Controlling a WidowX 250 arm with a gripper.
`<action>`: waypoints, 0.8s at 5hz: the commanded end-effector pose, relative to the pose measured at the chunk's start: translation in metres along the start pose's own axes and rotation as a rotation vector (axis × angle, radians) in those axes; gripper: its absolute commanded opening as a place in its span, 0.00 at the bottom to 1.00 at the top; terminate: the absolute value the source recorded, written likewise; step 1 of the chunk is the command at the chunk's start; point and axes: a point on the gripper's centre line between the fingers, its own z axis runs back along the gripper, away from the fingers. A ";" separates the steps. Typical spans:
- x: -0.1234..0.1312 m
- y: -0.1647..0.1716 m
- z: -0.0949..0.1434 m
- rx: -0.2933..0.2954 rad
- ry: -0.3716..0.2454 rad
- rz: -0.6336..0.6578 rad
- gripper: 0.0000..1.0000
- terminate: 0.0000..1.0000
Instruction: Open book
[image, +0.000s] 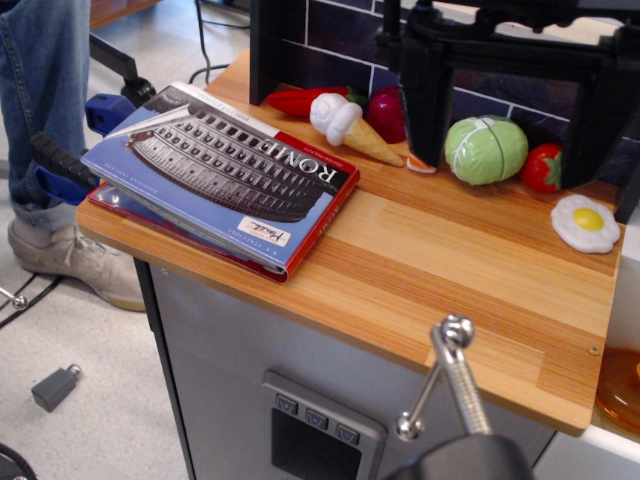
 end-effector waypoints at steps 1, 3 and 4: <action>0.000 0.000 0.000 0.000 0.000 0.000 1.00 0.00; 0.039 0.063 0.027 -0.057 -0.051 -0.074 1.00 0.00; 0.070 0.110 0.032 -0.131 -0.106 -0.103 1.00 0.00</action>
